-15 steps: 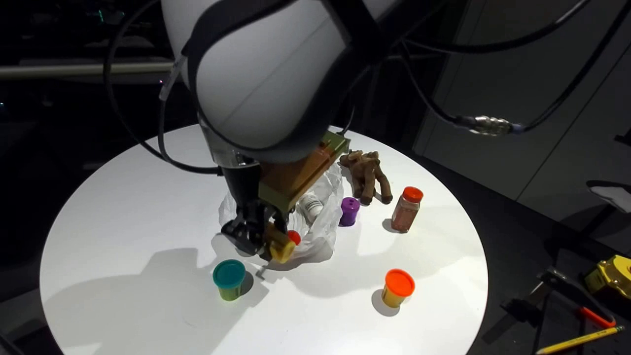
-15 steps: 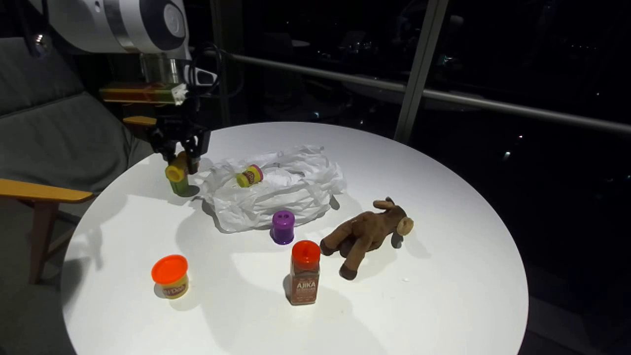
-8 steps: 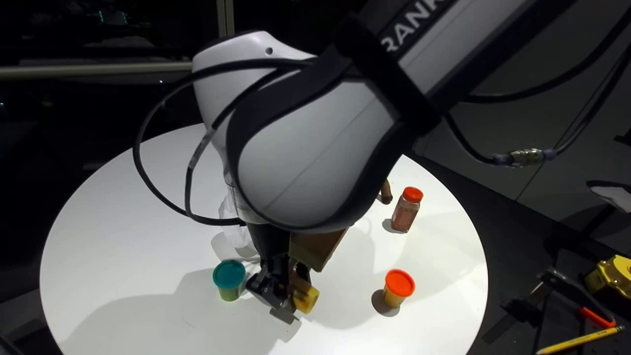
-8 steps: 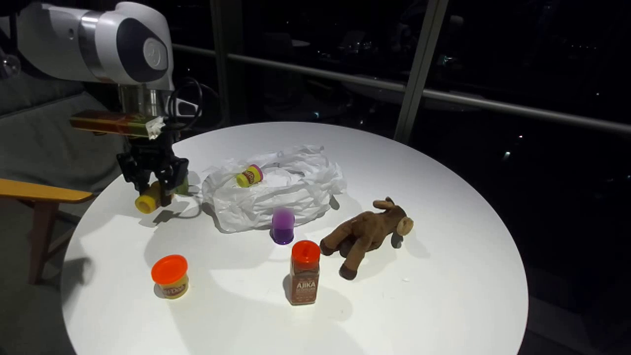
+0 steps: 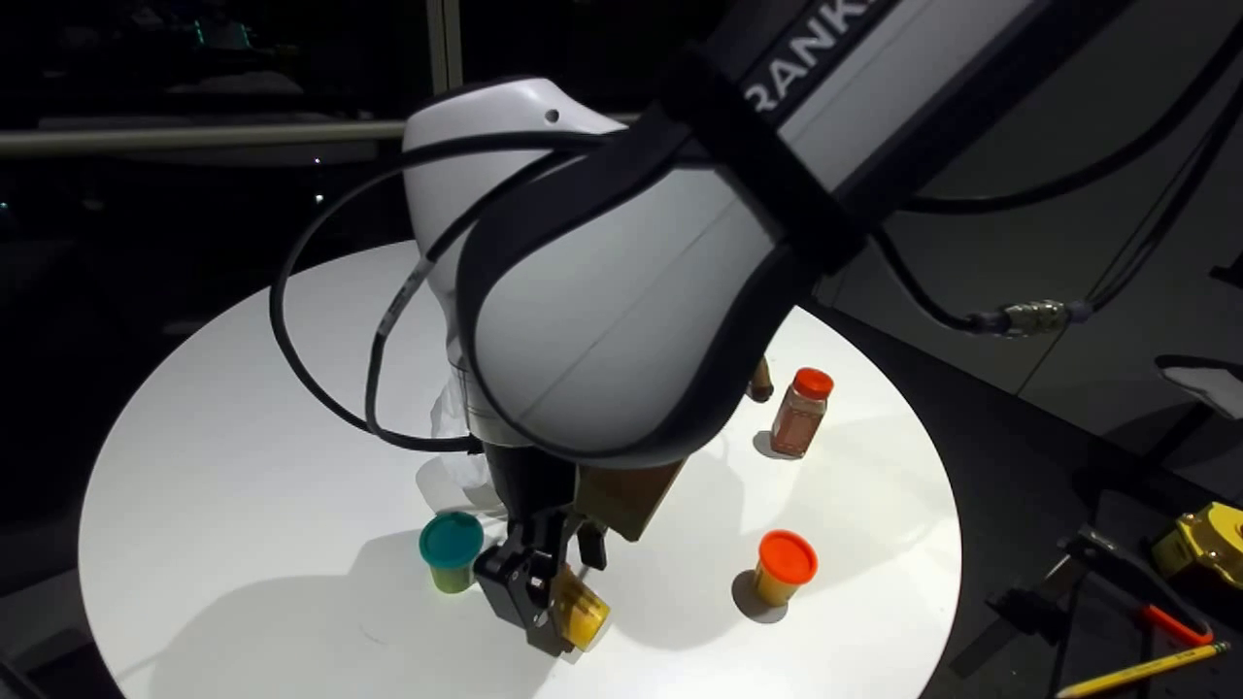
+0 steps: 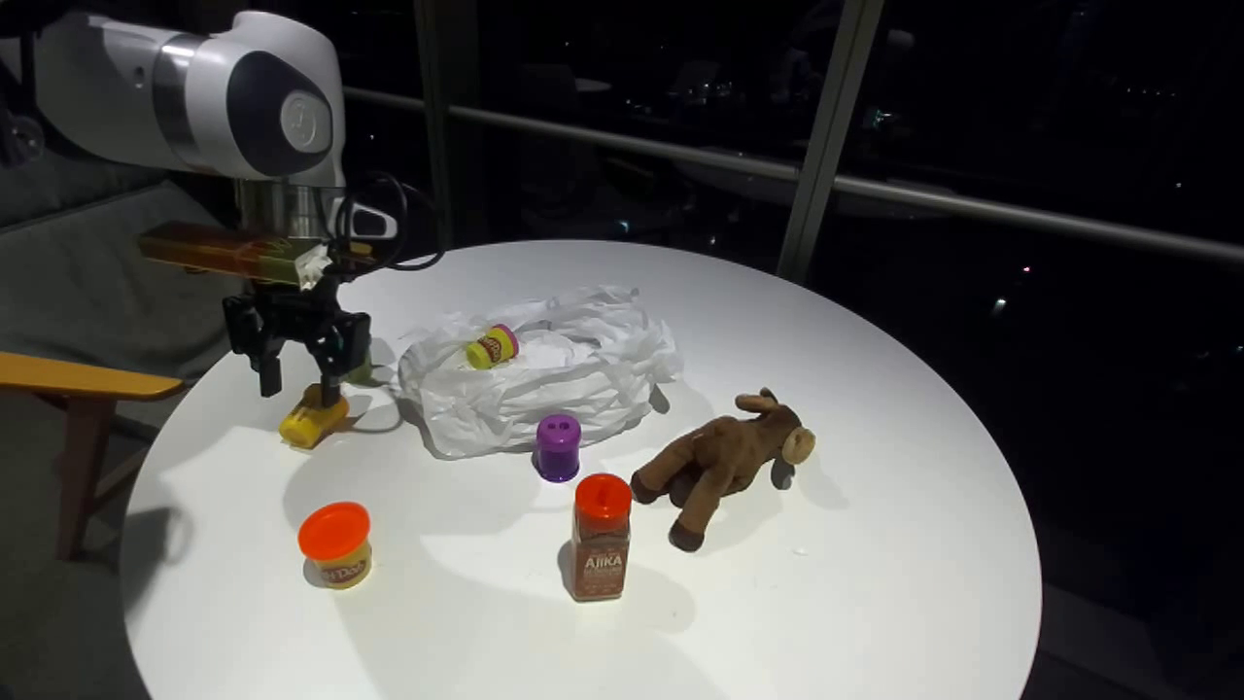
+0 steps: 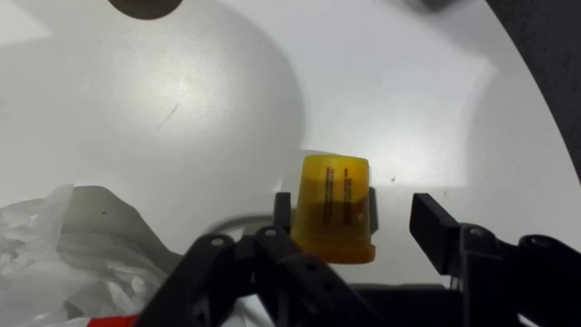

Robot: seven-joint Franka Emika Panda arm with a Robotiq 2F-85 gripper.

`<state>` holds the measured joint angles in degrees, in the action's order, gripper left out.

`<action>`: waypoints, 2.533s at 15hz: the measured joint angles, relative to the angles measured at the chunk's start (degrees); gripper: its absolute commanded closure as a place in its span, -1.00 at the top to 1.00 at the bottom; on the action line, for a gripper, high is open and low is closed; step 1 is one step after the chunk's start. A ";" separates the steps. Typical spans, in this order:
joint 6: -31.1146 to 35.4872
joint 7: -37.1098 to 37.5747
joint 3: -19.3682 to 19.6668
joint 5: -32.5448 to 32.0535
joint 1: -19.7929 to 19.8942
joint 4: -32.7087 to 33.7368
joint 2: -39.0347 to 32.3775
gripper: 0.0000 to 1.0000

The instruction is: Remove the contents from the plastic.

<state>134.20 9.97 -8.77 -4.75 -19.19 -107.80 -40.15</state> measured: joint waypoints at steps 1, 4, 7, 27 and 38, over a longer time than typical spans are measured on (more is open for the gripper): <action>0.41 0.00 0.00 0.00 0.02 -0.01 0.00 1.00; 2.51 0.06 0.06 0.01 0.28 -0.03 0.04 1.00; 5.64 1.17 0.77 0.02 0.66 -0.02 0.76 1.00; 8.48 20.08 11.58 0.02 0.13 17.17 -9.21 1.00; 7.76 25.88 14.53 0.02 -1.07 24.25 -14.48 1.00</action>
<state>141.96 35.85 5.77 -4.73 -20.26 -83.55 -54.63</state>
